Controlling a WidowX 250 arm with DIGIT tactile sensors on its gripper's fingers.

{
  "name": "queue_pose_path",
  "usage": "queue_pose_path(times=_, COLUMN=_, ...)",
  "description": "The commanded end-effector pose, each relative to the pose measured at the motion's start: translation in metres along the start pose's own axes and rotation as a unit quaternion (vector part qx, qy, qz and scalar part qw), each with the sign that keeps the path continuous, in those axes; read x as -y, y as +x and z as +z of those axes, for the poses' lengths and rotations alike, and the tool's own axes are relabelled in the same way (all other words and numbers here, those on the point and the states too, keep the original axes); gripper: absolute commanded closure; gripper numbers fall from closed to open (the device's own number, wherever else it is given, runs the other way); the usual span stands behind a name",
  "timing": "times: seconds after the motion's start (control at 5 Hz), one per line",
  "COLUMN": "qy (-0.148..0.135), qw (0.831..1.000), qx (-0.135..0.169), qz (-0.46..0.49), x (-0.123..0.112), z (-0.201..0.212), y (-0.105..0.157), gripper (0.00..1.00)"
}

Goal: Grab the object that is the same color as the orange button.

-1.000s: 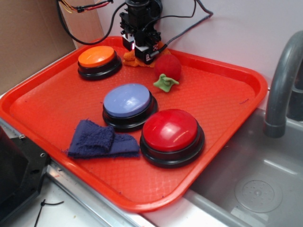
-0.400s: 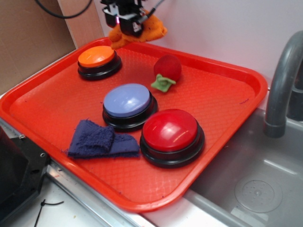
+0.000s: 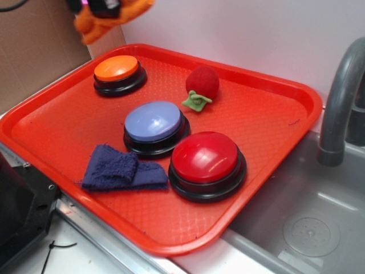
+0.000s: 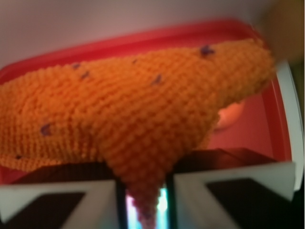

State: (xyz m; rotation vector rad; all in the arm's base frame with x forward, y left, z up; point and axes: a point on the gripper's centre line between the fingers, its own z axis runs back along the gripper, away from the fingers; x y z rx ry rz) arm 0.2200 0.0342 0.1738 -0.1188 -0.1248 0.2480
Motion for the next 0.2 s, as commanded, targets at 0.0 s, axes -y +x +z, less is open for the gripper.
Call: queue_pose_path(times=0.0, qy=-0.017, qw=0.998, qx=0.055, qz=0.038, x=-0.0164, z=0.0186, y=-0.031, gripper=1.0)
